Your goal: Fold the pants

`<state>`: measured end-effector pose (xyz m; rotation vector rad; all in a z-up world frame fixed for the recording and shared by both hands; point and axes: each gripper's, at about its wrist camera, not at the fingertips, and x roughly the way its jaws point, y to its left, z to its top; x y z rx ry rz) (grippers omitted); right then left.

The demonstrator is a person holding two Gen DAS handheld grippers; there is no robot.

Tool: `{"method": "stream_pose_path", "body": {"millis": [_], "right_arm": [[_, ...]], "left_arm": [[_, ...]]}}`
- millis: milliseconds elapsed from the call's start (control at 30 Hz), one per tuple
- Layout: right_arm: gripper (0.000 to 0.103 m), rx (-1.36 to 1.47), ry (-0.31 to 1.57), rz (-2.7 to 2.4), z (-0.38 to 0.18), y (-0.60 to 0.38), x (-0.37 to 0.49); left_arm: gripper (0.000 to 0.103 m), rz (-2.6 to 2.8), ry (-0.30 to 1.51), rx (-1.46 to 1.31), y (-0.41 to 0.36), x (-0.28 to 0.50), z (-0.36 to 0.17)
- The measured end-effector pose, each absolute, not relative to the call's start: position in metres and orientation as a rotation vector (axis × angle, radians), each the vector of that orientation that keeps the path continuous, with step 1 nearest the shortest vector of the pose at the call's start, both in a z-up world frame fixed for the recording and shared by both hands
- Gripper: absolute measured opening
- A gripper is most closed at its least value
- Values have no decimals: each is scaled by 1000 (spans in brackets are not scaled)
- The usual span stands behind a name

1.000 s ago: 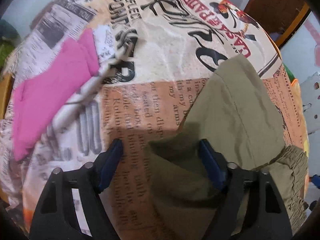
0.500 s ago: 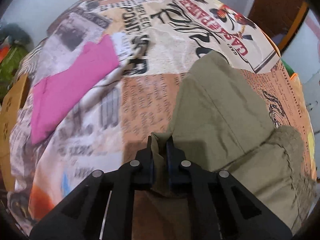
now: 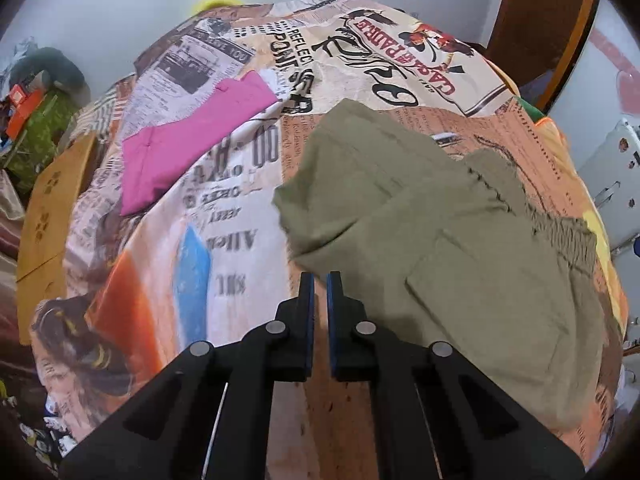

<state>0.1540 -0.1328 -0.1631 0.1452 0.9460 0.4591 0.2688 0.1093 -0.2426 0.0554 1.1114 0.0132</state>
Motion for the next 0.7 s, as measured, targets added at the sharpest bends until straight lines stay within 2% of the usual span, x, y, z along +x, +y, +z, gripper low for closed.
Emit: {"method": "stream_pose_path", "body": {"millis": [67,167,233,300,600,667,700], "right_arm": [[75,141,952,461,-164,-130,150],[75,130,967,458,-169,-126,143],[75,123,978,452,-173,-124,140],[75,118,993,445,-178,-124,140],[75,180,1036,451,-191,-122,151],[75,187,1057,468,-197,-115,154],[75,182,1074,480,-202,-109,155]], "left_arm": [[6,20,1112,57,112,266,-241],[17,20,1127,43,118,271,-238],[47,21,1108,25,123,280,-233],[64,38,1073,11,129,290,-231],[63,26,1160,-21,144,362,-269],[54,23,1179,-10,143,370,-279],[39,36,1190,14,142,374,-285]]}}
